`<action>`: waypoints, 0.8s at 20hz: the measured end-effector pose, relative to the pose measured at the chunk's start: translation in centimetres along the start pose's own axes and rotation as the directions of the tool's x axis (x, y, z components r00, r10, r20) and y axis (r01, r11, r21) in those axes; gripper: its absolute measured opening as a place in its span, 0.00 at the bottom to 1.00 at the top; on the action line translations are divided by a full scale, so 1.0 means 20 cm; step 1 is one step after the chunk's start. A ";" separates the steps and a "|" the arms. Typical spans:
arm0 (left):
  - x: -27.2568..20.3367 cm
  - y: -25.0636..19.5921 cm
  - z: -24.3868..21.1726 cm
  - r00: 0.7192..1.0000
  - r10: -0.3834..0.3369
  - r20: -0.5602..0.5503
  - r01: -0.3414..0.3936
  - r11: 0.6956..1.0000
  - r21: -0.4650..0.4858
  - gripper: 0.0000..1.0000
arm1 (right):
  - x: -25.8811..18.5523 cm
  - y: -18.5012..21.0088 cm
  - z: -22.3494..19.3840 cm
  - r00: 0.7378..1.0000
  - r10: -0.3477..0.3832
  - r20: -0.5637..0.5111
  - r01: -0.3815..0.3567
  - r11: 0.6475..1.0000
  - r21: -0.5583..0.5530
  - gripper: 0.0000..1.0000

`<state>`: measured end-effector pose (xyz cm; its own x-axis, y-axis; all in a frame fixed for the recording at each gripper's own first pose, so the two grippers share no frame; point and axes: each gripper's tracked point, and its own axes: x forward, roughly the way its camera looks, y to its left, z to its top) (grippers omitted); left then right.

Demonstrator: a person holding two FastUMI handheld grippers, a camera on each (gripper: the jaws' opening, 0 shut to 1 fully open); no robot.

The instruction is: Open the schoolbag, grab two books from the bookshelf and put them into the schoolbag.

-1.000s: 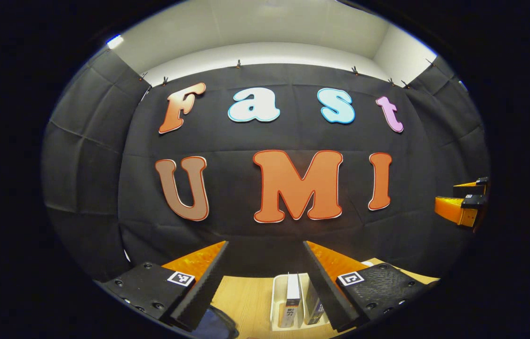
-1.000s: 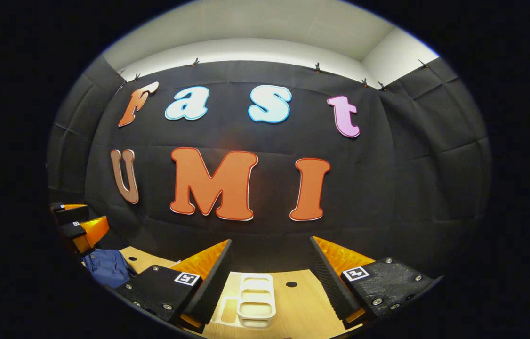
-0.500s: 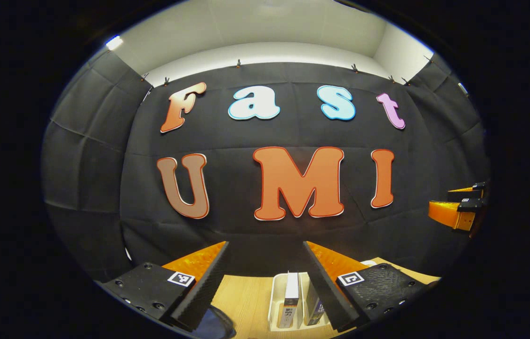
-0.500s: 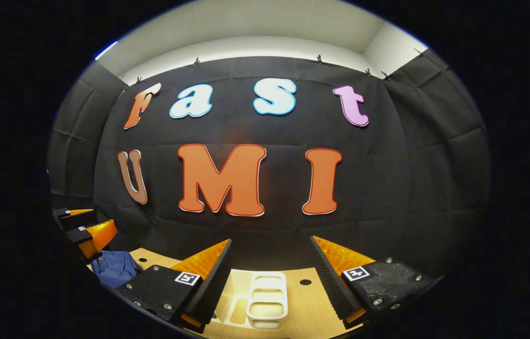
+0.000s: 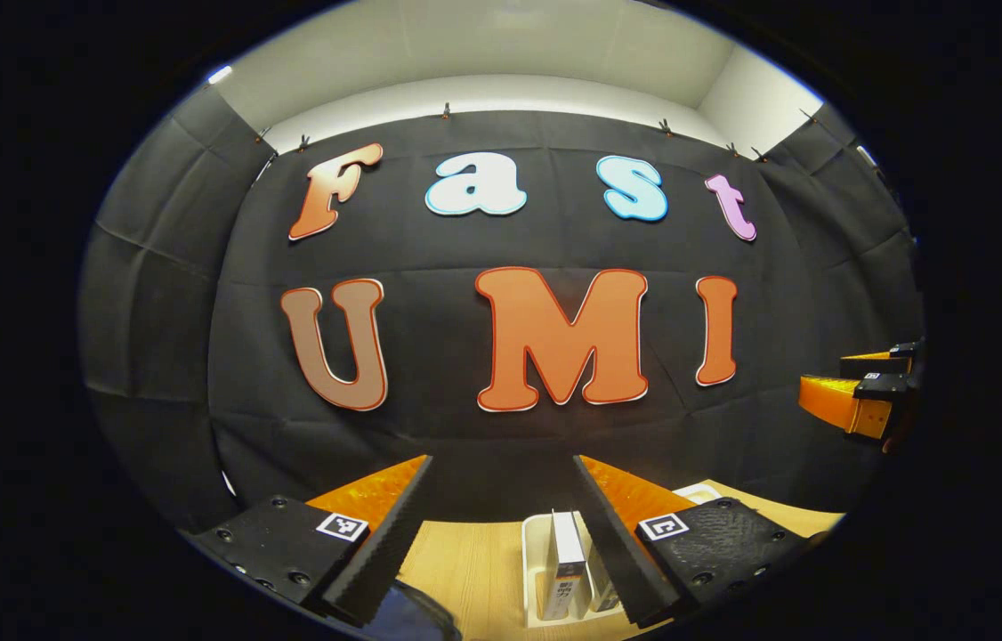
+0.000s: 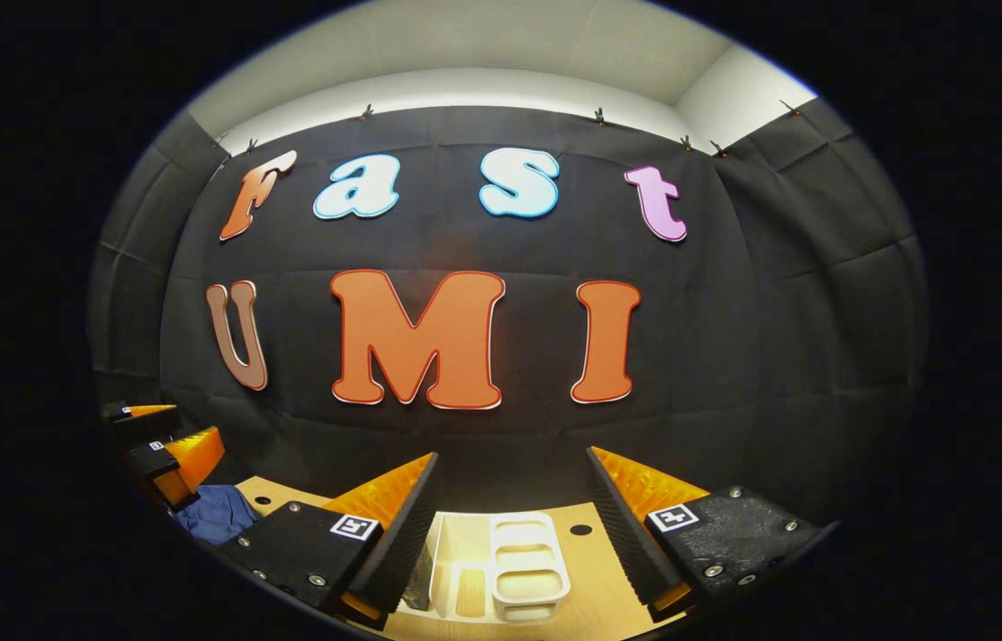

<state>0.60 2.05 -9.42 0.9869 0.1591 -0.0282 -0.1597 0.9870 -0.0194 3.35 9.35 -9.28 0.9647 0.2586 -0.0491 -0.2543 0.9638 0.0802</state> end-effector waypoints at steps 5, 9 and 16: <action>-0.01 0.06 -0.08 0.999 -0.007 -0.033 0.007 1.000 -0.002 0.94 | 0.00 0.04 -0.03 1.000 0.003 -0.021 -0.003 1.000 -0.010 0.94; -0.02 0.13 -0.19 0.996 -0.003 -0.086 0.004 1.000 0.011 0.96 | 0.01 0.08 -0.06 0.999 0.019 -0.038 -0.019 1.000 -0.020 0.94; -0.08 0.28 -0.53 0.972 0.031 -0.233 0.000 0.992 0.130 0.96 | 0.05 0.06 -0.12 0.997 0.029 -0.069 -0.030 0.999 -0.022 0.94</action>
<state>-2.21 7.08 -20.00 0.9485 0.1795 -0.2610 -0.1553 0.9816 0.1106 3.87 11.00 -11.69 0.9501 0.2900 -0.1153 -0.2848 0.9567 0.0594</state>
